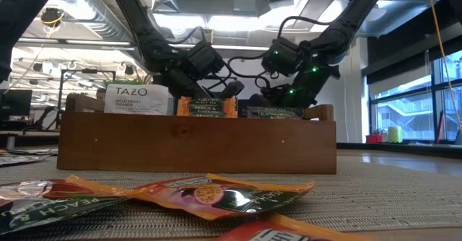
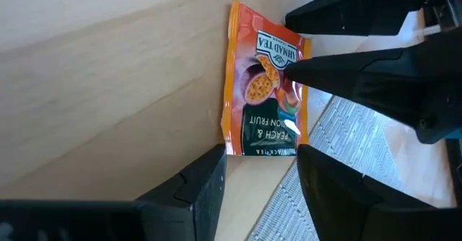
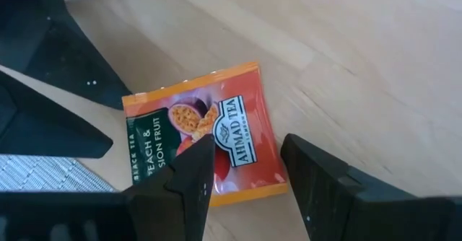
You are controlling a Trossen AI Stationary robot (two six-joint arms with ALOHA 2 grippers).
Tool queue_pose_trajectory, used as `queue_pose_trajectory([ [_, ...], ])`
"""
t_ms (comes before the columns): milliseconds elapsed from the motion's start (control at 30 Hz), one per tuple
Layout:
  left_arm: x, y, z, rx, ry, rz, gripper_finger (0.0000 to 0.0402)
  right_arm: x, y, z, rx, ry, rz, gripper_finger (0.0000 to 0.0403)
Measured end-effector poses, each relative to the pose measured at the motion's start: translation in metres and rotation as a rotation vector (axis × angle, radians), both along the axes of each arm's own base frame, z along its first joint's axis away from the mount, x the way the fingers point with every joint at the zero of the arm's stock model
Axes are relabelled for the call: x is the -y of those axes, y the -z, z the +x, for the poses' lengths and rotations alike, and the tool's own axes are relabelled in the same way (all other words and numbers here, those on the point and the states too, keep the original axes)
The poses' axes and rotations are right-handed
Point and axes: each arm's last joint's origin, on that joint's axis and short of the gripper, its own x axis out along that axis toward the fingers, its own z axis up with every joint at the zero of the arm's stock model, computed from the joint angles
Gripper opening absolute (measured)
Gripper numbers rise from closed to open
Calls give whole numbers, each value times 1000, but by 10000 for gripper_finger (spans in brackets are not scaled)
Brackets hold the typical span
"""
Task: Pick & Place Tea
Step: Put the orange tea bag into the middle section of the wooden organizer
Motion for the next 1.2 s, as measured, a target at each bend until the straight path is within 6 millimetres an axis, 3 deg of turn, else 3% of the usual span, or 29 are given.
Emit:
queue_pose_trajectory([
  [200, 0, 1, -1, -8, -1, 5, 144, 3, 11, 3, -27, -26, -37, 174],
  [1200, -9, 0, -3, -37, -52, 131, 4, 1, 10, 8, 16, -119, -77, 174],
])
